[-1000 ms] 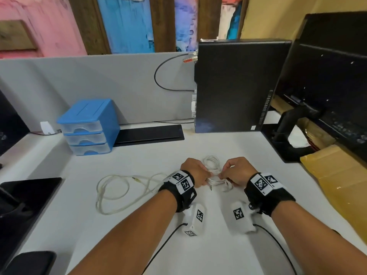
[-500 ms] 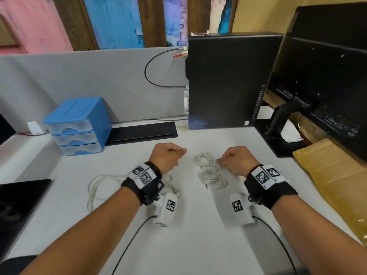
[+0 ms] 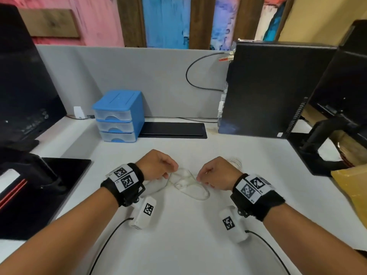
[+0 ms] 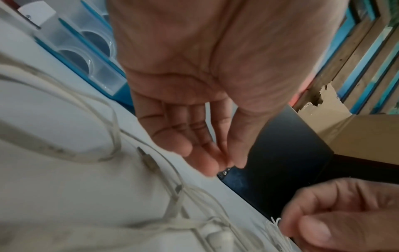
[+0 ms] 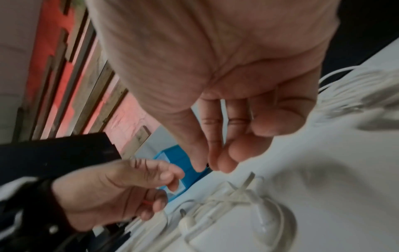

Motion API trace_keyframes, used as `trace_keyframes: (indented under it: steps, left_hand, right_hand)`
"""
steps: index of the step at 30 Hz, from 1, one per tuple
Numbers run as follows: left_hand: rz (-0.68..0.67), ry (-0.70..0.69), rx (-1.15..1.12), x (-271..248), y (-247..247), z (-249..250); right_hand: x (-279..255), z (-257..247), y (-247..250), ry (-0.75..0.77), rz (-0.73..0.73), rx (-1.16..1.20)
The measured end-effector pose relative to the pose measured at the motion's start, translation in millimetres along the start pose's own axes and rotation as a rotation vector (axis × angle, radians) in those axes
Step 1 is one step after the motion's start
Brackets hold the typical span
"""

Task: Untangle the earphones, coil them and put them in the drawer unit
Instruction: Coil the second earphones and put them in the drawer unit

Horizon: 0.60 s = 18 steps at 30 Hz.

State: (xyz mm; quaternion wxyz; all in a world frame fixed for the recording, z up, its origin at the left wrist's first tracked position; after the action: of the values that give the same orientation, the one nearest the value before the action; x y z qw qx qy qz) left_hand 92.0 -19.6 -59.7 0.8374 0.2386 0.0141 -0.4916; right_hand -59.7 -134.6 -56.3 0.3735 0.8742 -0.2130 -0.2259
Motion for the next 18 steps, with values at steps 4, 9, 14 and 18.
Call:
trace_keyframes:
  steps: [4,9,14,18]
  left_hand:
    - [-0.033,-0.043,0.015,-2.7,0.6,7.0]
    - [0.045,-0.048,-0.056,-8.6,30.9,-0.6]
    - [0.145,0.016,-0.103,-19.7,78.0,-31.2]
    - [0.282,0.078,0.216,-19.6,98.2,-51.7]
  right_hand:
    - [10.2,-13.9,-9.2,0.029,-0.009,-0.115]
    - [19.2,-23.5,-22.9,0.046,-0.046,-0.151]
    - [31.6,-44.0,-37.2,0.079,-0.045,-0.141]
    - [39.1,-63.6,-49.1,0.093,-0.053,-0.046]
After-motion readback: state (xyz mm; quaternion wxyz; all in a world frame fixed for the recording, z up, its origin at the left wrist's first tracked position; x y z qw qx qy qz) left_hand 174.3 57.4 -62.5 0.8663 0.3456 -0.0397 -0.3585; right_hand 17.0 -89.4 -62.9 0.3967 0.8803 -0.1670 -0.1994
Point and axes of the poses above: each hand's wrist, its own x-axis towards the middle knuckle, its own y-axis out of the back of the hand, z = x × y, the point moved 8 cm from there along x, towards the middle knuckle, and after that the axes turned 9 degrees about -x, right-handed, at the moved point
